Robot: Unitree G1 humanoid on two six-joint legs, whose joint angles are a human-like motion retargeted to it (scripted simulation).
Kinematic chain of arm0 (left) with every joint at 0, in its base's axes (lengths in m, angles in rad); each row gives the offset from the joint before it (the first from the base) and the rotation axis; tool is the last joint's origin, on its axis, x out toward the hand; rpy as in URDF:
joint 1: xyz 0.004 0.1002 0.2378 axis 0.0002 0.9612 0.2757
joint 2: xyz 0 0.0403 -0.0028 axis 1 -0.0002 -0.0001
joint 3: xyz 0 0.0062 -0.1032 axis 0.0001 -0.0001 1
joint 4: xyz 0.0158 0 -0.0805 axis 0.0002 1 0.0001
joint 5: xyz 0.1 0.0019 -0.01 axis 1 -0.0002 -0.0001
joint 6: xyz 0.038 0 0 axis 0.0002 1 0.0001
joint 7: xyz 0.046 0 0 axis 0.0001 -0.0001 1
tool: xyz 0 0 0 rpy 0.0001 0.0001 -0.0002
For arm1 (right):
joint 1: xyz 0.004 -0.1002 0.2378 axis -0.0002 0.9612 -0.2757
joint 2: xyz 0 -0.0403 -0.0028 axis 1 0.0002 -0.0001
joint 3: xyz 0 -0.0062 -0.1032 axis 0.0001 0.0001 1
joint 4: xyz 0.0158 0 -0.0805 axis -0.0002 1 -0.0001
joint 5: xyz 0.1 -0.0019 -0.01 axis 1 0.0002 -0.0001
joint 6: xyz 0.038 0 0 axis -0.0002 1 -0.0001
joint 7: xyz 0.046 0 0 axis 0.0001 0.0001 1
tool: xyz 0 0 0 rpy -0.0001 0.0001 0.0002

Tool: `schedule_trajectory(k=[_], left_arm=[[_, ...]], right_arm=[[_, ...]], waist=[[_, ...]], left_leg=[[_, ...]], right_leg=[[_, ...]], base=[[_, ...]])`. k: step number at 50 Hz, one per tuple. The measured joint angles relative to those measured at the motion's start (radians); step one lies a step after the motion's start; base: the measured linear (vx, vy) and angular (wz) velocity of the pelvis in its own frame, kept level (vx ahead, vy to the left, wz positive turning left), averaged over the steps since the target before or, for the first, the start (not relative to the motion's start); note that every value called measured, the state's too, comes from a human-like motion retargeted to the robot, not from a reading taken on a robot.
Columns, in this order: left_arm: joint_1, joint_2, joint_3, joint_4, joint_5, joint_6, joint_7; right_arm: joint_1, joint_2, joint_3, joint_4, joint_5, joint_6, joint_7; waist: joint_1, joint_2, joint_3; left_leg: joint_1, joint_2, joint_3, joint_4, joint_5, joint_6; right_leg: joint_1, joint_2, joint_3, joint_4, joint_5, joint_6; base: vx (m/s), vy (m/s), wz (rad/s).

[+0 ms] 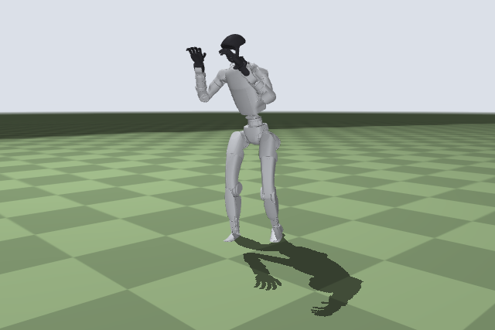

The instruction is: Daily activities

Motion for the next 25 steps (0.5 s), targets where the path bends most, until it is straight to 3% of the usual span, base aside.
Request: schedule_trajectory(k=[8,25], left_arm=[[0.13,0.043,0.102,-0.04,-0.02,-0.02,0.013],[0.252,0.113,0.193,-0.077,0.131,-0.052,0.13]], right_arm=[[0.137,-0.063,-0.161,-0.025,-0.025,0.012,-0.052],[0.159,-0.144,-0.12,-0.03,-0.044,-0.062,-0.187]], waist=[[-0.041,0.012,-0.011],[-0.07,-0.014,-0.022]], left_leg=[[0.023,0.036,0.042,0.056,-0.004,0.0],[-0.001,0.078,0.088,0.119,0.016,0.0]], right_leg=[[-0.022,0.044,0.053,0.06,-0.021,0.0],[-0.081,0.102,0.095,0.083,-0.016,0.0]], base=[[0.0,0.01,-0.55],[0.0,-0.01,-0.35]])
